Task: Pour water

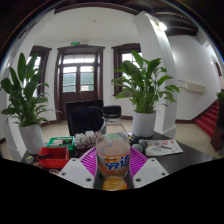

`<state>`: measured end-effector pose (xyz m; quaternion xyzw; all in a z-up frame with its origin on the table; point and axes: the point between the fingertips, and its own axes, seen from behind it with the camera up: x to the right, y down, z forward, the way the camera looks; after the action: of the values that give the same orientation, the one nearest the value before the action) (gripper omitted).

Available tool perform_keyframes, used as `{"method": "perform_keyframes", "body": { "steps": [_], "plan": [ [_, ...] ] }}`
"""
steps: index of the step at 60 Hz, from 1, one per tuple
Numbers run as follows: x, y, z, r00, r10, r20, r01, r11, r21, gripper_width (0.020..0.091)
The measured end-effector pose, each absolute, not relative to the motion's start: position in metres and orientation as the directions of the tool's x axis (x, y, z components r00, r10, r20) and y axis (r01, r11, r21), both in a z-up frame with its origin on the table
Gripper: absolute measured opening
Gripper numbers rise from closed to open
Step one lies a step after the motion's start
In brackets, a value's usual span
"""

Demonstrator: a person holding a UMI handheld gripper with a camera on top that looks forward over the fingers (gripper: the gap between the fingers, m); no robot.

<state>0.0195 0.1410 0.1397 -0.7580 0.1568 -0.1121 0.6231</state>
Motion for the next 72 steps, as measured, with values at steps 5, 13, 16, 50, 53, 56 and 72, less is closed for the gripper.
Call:
{"method": "perform_keyframes", "body": {
  "steps": [5, 13, 16, 50, 53, 56, 72],
  "plan": [
    [0.016, 0.143, 0.140, 0.931, -0.366, 0.000, -0.072, -0.183, -0.980, 0.0411],
    [0.016, 0.141, 0.141, 0.930, -0.367, -0.005, -0.071, -0.167, -0.983, 0.0478],
    [0.020, 0.139, 0.140, 0.922, -0.386, -0.018, -0.086, -0.161, -0.983, 0.0506],
    [-0.031, -0.039, 0.132, 0.953, -0.299, 0.047, -0.032, -0.256, -0.966, 0.0805],
    [-0.039, -0.063, 0.142, 0.961, -0.272, 0.044, -0.026, -0.247, -0.969, 0.0801],
    [-0.046, -0.085, 0.152, 0.966, -0.257, 0.026, -0.037, -0.238, -0.971, 0.0803],
    [-0.069, -0.158, 0.194, 0.975, -0.221, 0.018, -0.025, -0.191, -0.981, 0.0790]
  ]
}}
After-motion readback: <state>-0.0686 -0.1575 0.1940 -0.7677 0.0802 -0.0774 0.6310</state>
